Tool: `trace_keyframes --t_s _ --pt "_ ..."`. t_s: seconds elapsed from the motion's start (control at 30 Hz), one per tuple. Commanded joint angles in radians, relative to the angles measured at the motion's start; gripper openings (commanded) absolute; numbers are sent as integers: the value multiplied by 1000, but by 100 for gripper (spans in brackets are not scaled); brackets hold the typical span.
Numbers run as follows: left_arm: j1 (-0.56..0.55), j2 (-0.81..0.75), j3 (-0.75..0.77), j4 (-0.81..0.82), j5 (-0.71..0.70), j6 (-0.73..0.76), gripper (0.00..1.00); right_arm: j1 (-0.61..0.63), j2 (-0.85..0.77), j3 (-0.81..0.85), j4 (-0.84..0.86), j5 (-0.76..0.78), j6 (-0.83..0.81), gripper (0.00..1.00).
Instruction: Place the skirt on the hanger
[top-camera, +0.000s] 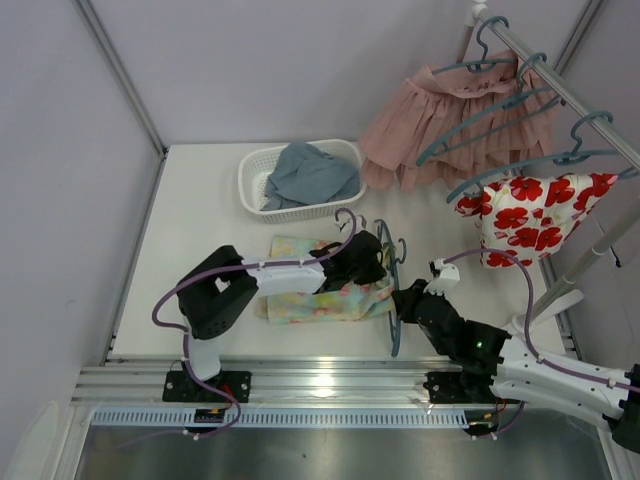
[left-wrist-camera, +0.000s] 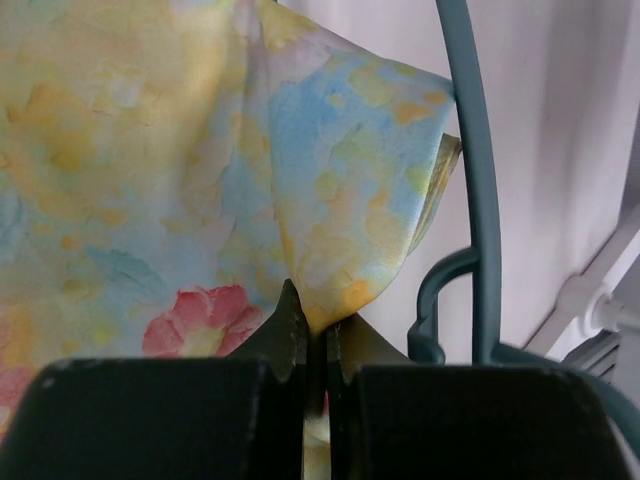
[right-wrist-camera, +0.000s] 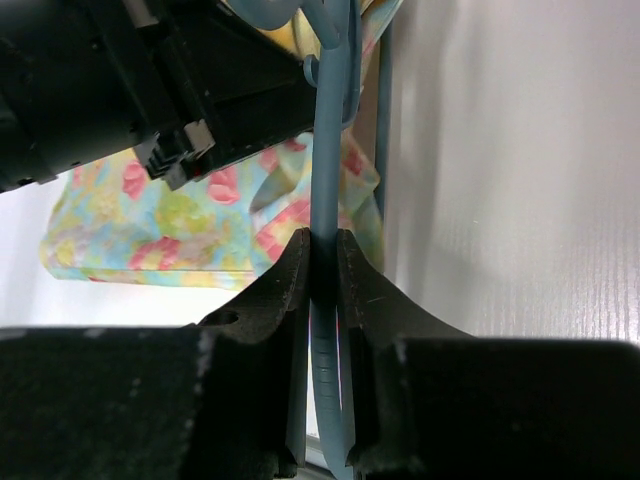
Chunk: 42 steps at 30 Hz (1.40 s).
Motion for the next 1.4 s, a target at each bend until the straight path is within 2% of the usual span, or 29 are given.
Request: trace_keyframes --t_s 0.0,0.33,0.67,0.77,0.8,0.87,0.9,1.0,1.07,1.37 --pt "7 22 66 31 -13 -83 0 8 -20 14 29 52 37 0" --pt "1 65 66 86 -8 -145 0 11 -2 23 32 69 66 0" --pt "-7 108 106 137 62 -71 1 11 -6 27 63 0 5 0" --pt "-9 105 121 116 73 -50 14 13 -8 34 50 0 3 0" --pt "-7 99 122 103 68 -47 29 11 -10 35 46 4 5 0" --pt "-9 65 104 100 62 -31 39 13 -13 35 32 14 11 0" --pt "-9 53 90 90 48 -31 51 11 -14 37 29 17 12 0" --pt "-2 -1 55 77 30 -17 69 11 -19 38 12 29 19 0" --pt "7 -34 32 68 33 -4 74 11 -19 37 4 31 20 0" --pt "37 -159 -45 30 50 46 79 10 3 32 35 -17 6 0"
